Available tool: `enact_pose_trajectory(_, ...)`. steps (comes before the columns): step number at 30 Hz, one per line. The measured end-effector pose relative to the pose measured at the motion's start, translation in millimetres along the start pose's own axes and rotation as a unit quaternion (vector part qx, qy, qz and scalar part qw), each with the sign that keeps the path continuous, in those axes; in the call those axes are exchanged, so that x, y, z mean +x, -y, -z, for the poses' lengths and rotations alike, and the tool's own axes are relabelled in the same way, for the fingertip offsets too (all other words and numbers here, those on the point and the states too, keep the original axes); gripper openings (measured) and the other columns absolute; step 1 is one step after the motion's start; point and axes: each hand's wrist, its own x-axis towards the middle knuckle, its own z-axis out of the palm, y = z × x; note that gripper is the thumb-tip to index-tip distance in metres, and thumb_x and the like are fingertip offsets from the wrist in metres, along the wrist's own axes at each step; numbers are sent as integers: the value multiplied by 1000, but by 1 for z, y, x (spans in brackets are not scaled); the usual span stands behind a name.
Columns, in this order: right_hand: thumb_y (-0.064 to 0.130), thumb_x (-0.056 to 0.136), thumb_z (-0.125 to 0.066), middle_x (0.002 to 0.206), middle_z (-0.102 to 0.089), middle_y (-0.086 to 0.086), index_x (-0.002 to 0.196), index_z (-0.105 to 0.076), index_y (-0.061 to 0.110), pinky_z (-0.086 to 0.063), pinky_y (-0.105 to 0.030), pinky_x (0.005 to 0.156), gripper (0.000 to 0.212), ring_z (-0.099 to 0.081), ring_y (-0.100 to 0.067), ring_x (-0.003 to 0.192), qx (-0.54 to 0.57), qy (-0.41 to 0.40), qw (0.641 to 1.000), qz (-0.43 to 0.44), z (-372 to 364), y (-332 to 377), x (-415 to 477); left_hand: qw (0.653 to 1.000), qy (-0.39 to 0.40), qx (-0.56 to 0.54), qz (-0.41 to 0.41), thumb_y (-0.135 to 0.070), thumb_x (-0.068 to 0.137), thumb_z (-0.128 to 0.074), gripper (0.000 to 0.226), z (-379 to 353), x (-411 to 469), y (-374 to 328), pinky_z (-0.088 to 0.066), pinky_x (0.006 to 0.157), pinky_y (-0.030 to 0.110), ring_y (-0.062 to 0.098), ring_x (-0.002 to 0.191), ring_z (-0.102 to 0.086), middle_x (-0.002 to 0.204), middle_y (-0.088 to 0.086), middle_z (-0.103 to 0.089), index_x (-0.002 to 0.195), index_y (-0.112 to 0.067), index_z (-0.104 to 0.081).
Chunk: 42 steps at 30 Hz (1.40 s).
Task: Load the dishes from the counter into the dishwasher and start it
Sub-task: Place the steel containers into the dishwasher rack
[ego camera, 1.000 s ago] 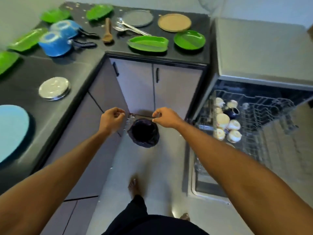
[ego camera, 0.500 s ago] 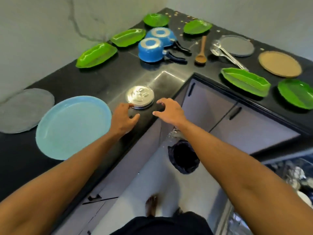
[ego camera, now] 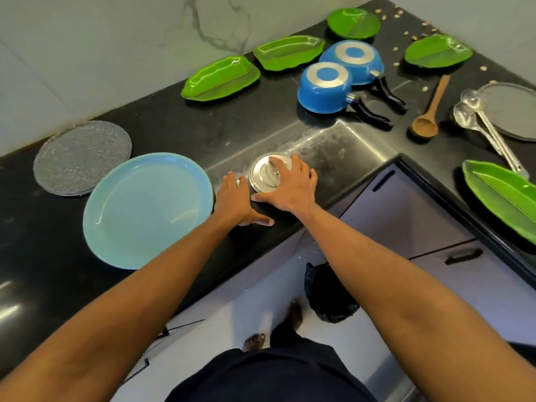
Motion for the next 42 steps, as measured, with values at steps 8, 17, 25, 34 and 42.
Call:
enact_pose_trajectory(8, 87, 57, -57, 153, -34, -12, 138, -45, 40, -20, -54, 118, 94, -36, -33, 136, 19, -115, 992, 43, -17, -8, -7, 999, -6, 3, 35, -77, 42, -81, 140, -5, 7, -4, -27, 118, 50, 31, 147, -15, 158, 11, -16, 152, -17, -18)
enact_pose_trajectory(17, 78, 56, -68, 151, -31, -13, 137, -48, 35, -27, -57, 114, 94, -32, -35, 134, 50, -110, 990, 68, -8, -13, -17, 1000, -19, 9, 18, -79, 45, -78, 135, -4, 2, -3, -31, 116, 45, 29, 144, -23, 155, 10, -23, 150, -17, -23)
enact_pose_trajectory(25, 81, 56, -69, 148, -31, -6, 137, -47, 37, -43, -47, 106, 94, -30, -31, 131, 106, -133, 984, -44, 3, -23, -70, 988, -130, -62, -47, -74, 59, -73, 92, -20, -28, 6, -49, 94, 44, 25, 112, -51, 126, 6, -50, 127, -16, -50)
enact_pose_trajectory(34, 86, 58, -66, 136, -41, 5, 134, -48, 39, -48, -42, 99, 92, -39, -25, 124, 161, -176, 938, -253, -26, -69, -221, 921, -244, -16, -302, -25, 83, -66, 14, -92, -117, 15, -31, 75, 33, 19, 88, -52, 93, -2, -57, 97, -24, -69)
enact_pose_trajectory(42, 87, 52, -64, 136, -44, 2, 138, -47, 42, -46, -45, 100, 98, -39, -28, 128, 156, -108, 890, -414, -70, -112, -376, 957, -11, -156, -244, -22, 84, -59, 8, -175, -172, 19, -49, 67, 39, 29, 76, -59, 82, 5, -61, 84, -17, -65)
